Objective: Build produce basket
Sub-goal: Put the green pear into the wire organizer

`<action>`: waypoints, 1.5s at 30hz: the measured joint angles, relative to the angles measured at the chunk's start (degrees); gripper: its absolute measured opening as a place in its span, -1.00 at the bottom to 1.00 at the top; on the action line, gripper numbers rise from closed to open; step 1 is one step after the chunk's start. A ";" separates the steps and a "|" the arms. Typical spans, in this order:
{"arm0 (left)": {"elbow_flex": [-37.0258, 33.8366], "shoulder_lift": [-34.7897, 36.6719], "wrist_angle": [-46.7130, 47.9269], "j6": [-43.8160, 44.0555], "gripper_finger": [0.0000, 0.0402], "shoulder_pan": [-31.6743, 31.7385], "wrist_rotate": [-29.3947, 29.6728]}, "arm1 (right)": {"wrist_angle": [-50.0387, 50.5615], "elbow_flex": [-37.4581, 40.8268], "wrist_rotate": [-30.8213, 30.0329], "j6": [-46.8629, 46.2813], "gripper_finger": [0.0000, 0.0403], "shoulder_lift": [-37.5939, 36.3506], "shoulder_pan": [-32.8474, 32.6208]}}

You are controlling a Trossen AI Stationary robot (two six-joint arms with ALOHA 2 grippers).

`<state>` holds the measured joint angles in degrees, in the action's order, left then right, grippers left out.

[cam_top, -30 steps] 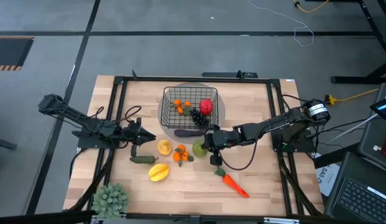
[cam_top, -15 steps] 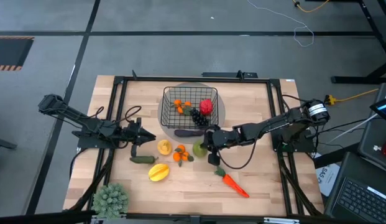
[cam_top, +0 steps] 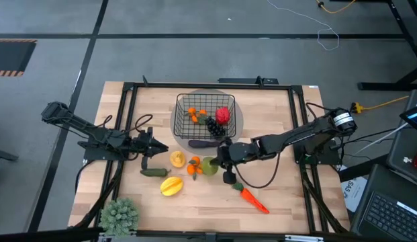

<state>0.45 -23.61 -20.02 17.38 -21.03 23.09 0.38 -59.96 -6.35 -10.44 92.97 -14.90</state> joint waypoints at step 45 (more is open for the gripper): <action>0.01 0.00 0.01 -0.03 -0.79 0.02 -0.01 | 5.42 -21.91 -0.11 19.41 -1.00 -0.09 14.71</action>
<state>0.45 -23.61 -20.01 17.34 -21.02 23.08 5.80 -81.87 -6.46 8.97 92.88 -0.19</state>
